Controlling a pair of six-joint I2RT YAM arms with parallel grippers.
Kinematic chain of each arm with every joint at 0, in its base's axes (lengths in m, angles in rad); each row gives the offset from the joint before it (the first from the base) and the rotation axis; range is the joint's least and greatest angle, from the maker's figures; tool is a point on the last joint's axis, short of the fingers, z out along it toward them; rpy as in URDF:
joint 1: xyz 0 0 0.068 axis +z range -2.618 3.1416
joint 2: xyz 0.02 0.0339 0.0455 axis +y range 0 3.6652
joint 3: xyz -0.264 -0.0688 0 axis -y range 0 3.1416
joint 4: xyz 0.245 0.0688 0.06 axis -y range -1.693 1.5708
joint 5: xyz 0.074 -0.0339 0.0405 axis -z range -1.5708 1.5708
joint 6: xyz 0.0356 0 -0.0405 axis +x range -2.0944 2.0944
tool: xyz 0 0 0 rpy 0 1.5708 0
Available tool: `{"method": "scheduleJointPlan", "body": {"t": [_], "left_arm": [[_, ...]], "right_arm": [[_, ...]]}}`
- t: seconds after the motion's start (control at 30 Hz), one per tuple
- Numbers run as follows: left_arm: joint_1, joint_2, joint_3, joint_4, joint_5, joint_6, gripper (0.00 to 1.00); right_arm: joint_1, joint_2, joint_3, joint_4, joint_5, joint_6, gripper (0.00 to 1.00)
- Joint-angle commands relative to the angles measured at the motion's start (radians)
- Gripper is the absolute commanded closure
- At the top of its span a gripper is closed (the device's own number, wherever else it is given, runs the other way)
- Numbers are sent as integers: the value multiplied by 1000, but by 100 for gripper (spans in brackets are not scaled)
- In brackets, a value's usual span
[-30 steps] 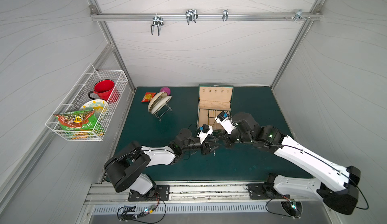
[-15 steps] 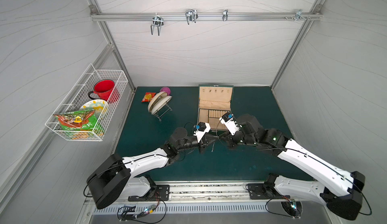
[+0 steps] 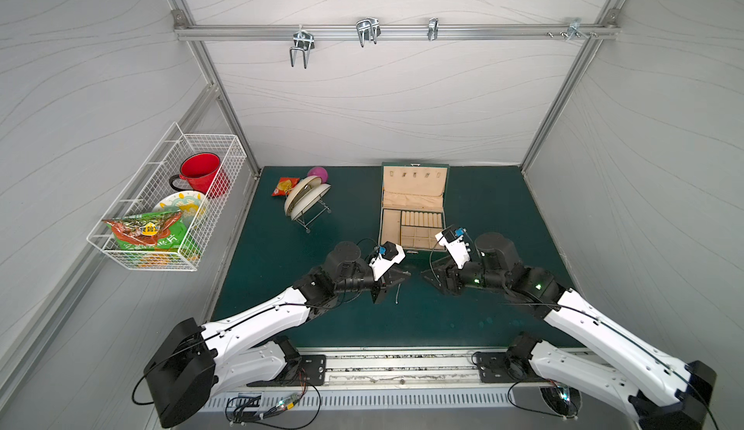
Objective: Put jewelry chain into jewelry box
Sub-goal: Pick up the necklace from the center of the board, then adjust the necklace.
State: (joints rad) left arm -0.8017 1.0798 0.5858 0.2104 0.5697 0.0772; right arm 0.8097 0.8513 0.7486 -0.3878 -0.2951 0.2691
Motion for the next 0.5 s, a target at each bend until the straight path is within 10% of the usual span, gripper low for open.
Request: {"method": "scheduleJointPlan", "body": {"t": [0.0,0.47], "left_arm": [[-4,-34,72,-100,67,45,100],[-5,-82,114,-112,204,-5,100]], "right_arm": [[-4,-27,-58,146,-120,-63,37],[175,-112,-214,339,-115,-292,40]]}}
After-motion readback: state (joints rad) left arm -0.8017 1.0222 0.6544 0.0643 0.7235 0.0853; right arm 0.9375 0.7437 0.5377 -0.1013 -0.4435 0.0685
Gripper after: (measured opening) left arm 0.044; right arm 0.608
